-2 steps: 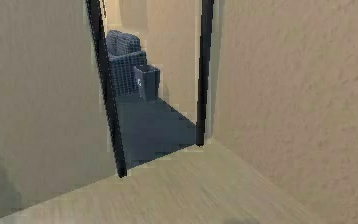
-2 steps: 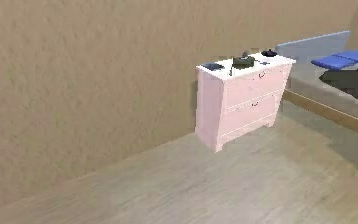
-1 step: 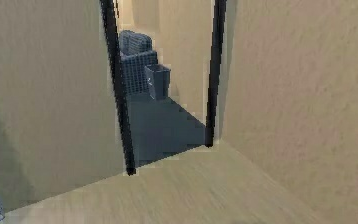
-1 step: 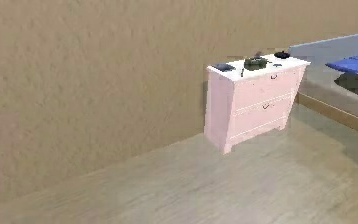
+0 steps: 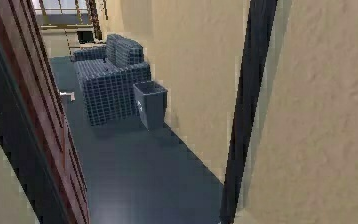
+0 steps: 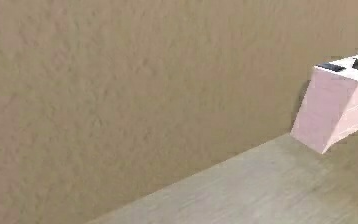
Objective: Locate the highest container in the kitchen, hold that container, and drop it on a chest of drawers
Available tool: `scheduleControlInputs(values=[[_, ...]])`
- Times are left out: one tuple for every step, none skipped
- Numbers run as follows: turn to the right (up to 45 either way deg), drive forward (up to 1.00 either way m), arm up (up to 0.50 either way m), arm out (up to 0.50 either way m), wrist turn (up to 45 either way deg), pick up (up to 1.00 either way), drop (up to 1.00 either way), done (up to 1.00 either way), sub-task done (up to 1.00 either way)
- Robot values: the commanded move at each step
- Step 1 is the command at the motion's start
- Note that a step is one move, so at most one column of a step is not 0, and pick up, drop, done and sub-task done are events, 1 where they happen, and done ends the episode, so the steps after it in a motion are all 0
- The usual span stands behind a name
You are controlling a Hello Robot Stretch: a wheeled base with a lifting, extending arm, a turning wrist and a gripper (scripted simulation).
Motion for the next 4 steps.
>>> scheduleControlInputs(values=[[0.0, 0.55, 0.0, 0.0, 0.0, 0.0, 0.0, 0.0, 0.0], [-3.0, 0.0, 0.0, 0.0, 0.0, 0.0, 0.0, 0.0, 0.0], [45.0, 0.0, 0.0, 0.0, 0.0, 0.0, 0.0, 0.0, 0.0], [45.0, 0.0, 0.0, 0.0, 0.0, 0.0, 0.0, 0.0, 0.0]])
